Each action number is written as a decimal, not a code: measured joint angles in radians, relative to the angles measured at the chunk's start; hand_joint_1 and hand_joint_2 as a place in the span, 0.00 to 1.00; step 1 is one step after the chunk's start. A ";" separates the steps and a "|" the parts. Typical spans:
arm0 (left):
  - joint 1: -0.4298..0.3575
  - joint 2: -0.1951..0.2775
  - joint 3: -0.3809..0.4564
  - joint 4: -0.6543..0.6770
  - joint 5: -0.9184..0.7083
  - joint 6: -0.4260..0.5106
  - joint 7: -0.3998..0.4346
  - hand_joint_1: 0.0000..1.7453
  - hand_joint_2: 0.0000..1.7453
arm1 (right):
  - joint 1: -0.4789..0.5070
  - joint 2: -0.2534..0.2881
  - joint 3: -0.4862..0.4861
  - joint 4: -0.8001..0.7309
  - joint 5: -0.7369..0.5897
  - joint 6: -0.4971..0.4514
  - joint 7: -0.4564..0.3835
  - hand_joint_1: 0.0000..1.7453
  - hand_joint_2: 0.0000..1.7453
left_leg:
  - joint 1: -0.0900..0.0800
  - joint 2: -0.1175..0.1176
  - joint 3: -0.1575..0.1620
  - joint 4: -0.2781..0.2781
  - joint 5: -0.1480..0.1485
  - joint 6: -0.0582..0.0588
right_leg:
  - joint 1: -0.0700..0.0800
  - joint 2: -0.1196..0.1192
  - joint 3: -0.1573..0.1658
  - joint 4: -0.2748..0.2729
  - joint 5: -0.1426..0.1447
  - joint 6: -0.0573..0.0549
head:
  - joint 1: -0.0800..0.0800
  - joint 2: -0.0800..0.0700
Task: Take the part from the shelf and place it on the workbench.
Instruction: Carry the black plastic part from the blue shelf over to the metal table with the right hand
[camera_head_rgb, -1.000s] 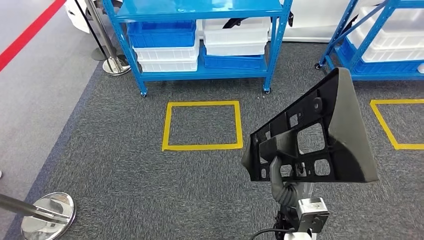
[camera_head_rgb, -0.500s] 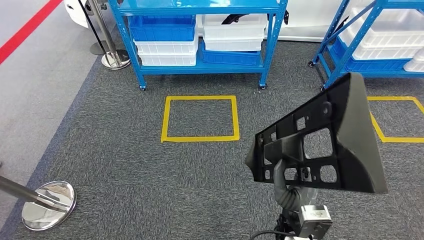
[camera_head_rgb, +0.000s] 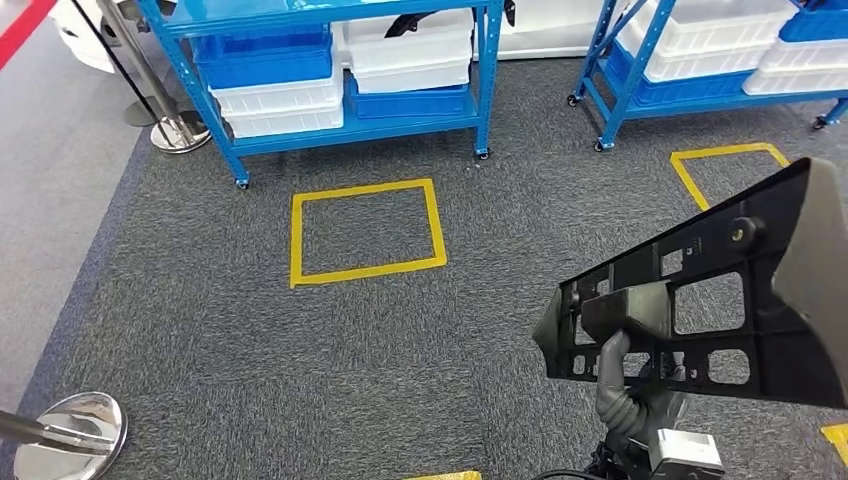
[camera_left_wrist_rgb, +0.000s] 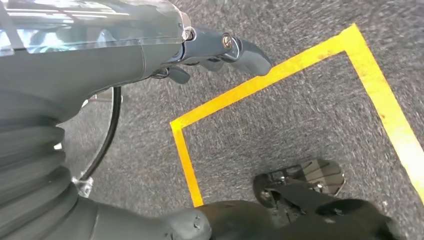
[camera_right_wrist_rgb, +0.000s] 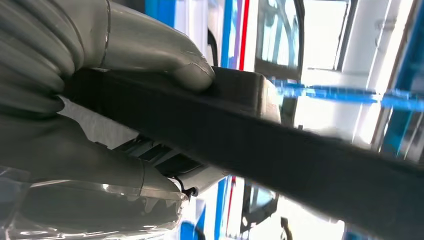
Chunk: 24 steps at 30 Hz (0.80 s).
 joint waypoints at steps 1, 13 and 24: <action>0.001 0.000 0.000 0.000 0.000 0.001 0.001 0.00 1.00 | 0.000 0.000 -0.002 -0.003 0.002 0.001 0.000 1.00 1.00 | 0.002 -0.018 -0.028 0.066 -0.036 -0.003 | 0.000 0.011 -0.005 0.000 0.003 -0.002 | -0.001 0.000; 0.006 -0.002 0.001 0.000 -0.008 -0.004 -0.010 0.00 1.00 | 0.020 -0.001 -0.033 -0.018 0.004 0.003 0.009 1.00 1.00 | 0.003 -0.090 0.054 -0.128 0.086 0.044 | -0.005 0.125 -0.037 0.004 0.031 0.042 | 0.003 0.000; 0.011 -0.006 0.001 0.000 -0.023 -0.001 -0.019 0.00 1.00 | 0.037 0.000 -0.073 -0.030 0.005 0.021 0.005 1.00 1.00 | -0.001 0.057 0.039 -0.114 0.082 0.034 | -0.006 -0.051 0.006 0.016 -0.012 0.057 | 0.013 0.000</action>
